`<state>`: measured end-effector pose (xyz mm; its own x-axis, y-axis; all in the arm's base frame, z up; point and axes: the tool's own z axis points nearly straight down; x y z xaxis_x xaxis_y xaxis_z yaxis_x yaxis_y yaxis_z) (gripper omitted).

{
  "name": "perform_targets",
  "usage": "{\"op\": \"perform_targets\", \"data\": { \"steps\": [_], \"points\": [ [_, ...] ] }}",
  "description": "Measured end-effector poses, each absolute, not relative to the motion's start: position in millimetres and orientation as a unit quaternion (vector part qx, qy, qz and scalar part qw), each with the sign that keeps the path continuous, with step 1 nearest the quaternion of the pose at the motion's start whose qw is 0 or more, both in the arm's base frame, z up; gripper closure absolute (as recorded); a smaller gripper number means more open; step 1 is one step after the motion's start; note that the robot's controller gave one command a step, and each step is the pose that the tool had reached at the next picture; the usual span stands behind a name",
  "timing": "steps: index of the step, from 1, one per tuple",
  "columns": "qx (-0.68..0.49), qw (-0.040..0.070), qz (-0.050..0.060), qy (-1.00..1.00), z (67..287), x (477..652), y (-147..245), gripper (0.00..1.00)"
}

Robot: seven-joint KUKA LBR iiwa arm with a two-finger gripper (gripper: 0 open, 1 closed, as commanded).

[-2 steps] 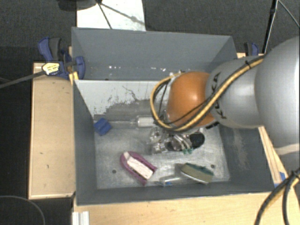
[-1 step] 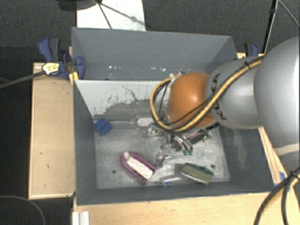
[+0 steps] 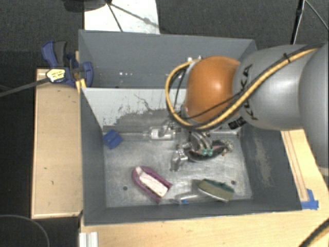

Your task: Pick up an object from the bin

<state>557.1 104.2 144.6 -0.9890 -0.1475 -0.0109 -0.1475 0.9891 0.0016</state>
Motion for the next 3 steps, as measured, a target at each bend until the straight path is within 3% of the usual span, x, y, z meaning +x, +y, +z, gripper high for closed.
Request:
{"op": "perform_targets", "data": {
  "steps": [1, 2, 3],
  "points": [
    [-0.01, -0.001, -0.001, 1.0, 78, 541.3, 29, 0.0],
    [0.059, 0.003, -0.001, 0.998, 105, 566.2, -24, 0.0],
    [0.058, 0.002, 0.001, 0.998, 104, 565.5, -22, 1.0]
  ]
}}
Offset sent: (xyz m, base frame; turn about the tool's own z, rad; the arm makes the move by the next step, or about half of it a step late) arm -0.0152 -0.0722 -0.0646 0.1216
